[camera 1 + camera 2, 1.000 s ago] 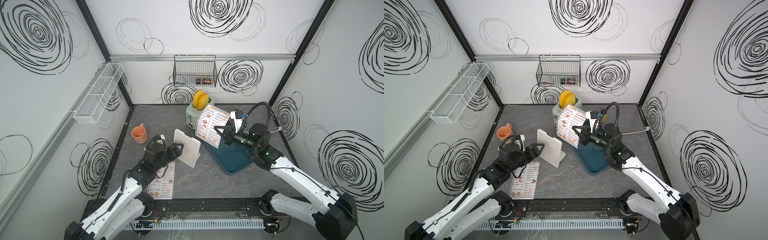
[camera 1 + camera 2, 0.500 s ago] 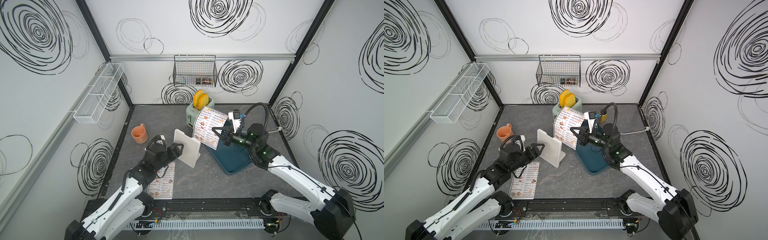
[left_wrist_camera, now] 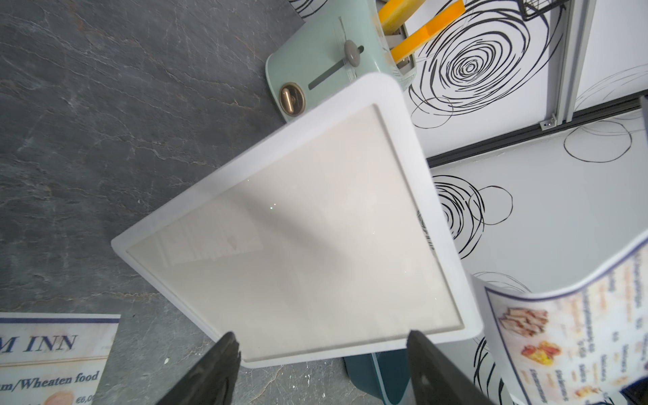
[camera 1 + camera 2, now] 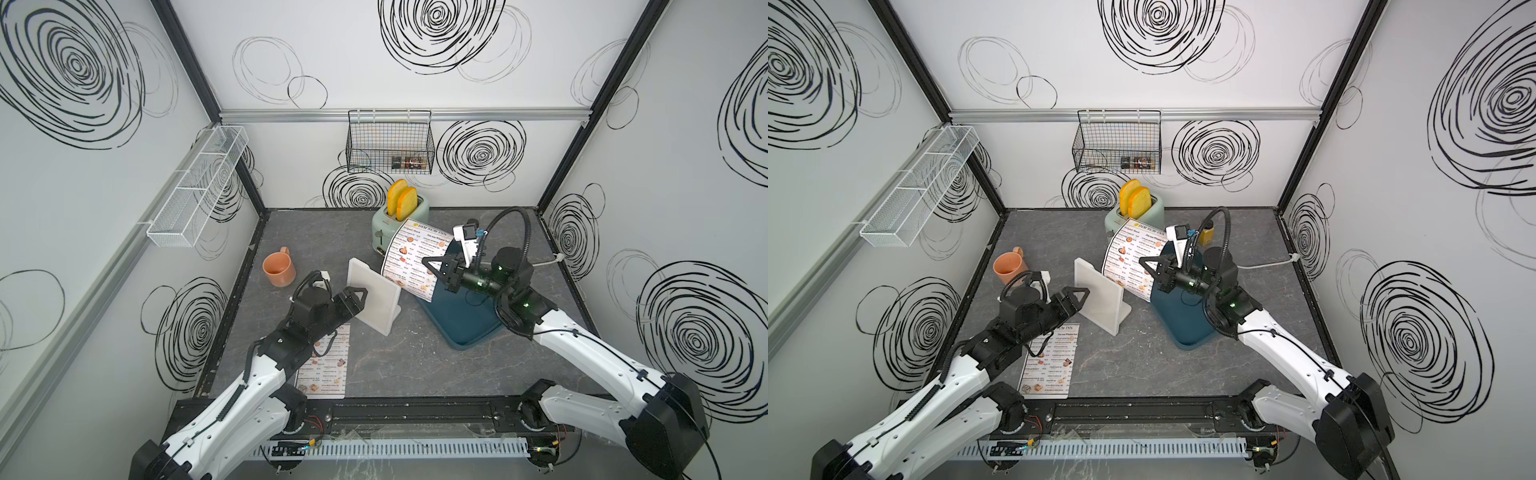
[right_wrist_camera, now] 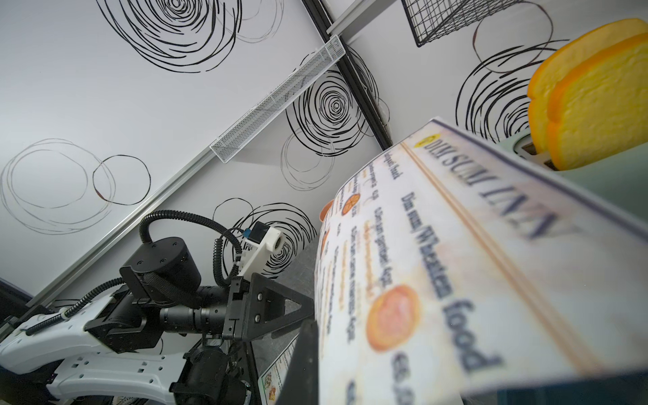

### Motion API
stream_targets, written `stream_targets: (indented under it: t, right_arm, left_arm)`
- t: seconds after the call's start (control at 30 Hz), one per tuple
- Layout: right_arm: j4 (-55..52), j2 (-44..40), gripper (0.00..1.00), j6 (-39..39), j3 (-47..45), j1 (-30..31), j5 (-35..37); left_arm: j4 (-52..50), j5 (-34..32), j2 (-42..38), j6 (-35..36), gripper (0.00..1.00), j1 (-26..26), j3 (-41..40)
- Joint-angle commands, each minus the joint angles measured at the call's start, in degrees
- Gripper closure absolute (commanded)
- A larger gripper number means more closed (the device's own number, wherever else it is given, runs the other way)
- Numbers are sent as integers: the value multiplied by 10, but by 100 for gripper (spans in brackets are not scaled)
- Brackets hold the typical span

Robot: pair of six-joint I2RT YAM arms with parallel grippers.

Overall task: Replace the menus in the menu holders
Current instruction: Insert the menu into the menu holder.

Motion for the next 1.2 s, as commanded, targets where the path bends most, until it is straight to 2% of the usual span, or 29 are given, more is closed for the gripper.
stream_targets:
  t: [0.0, 0.8, 1.17]
  right_arm:
    - [2, -20, 100, -14, -10, -3, 33]
    - [-46, -51, 100, -56, -29, -14, 84]
    - [-36, -30, 100, -67, -19, -14, 63]
  left_arm:
    - [25, -1, 0, -8, 21, 4, -7]
    - [22, 0, 0, -5, 21, 4, -6]
    - [22, 1, 2, -4, 21, 4, -6]
